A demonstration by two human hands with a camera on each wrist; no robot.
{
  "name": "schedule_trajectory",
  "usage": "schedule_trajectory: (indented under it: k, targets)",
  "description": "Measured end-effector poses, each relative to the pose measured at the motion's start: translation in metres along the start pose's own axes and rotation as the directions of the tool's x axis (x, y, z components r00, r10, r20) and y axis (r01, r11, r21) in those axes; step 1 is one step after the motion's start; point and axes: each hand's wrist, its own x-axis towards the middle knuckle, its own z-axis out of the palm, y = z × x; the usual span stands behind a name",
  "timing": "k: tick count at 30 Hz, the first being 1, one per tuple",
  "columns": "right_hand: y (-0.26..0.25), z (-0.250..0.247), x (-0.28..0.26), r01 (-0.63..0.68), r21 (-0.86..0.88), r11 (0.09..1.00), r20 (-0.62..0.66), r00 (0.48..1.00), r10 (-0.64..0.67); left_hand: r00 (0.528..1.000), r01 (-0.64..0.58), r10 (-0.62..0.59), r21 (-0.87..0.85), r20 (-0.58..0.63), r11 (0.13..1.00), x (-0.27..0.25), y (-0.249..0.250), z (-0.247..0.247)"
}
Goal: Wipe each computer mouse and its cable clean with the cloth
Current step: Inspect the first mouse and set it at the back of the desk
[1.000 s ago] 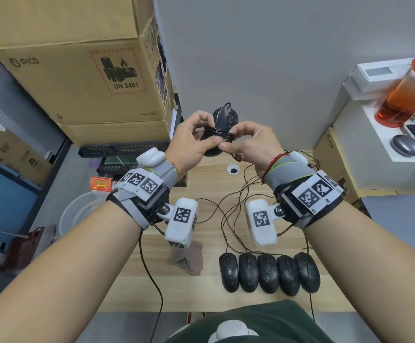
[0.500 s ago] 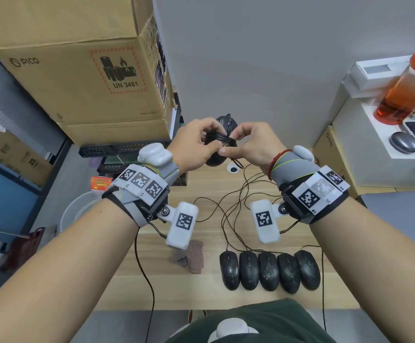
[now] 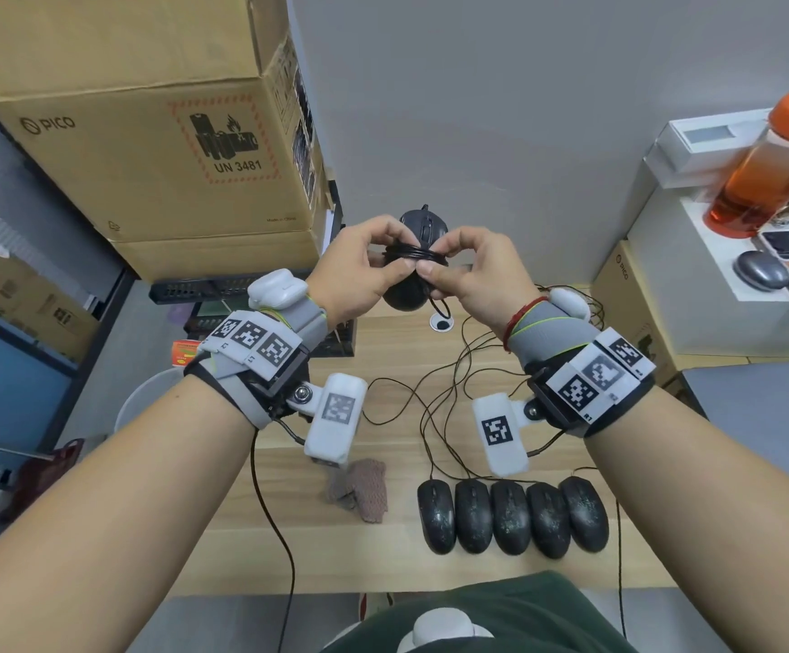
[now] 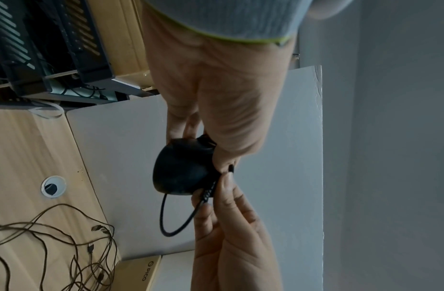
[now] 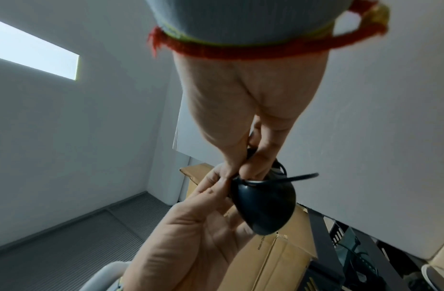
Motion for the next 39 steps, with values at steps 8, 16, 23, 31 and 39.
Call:
schedule_trajectory:
  k: [8, 16, 23, 31, 39]
  targets:
    - [0.0, -0.007, 0.004, 0.077, -0.25, 0.965, 0.048, 0.997, -0.067, 0.996, 0.075, -0.08, -0.098, -0.049, 0.992, -0.005, -0.005, 0.002]
    - [0.009, -0.005, 0.005, 0.2, -0.425, 0.883, 0.019, 0.977, -0.212, 0.998, 0.05, -0.054, -0.121, -0.023, 0.991, -0.007, -0.002, 0.003]
    - [0.01, -0.003, 0.007, 0.255, -0.407, 0.877, -0.006, 0.96, -0.281, 0.996, 0.074, -0.083, -0.197, -0.035, 0.977, -0.007, 0.002, 0.005]
    - [0.009, -0.002, 0.006, 0.317, -0.489, 0.813, 0.038, 0.938, -0.344, 0.976, 0.217, -0.208, -0.328, 0.061, 0.92, -0.008, 0.01, 0.011]
    - [0.014, -0.012, 0.013, 0.157, -0.472, 0.867, 0.117, 0.986, -0.115, 0.939, 0.231, -0.216, -0.023, 0.267, 0.973, -0.018, -0.004, 0.015]
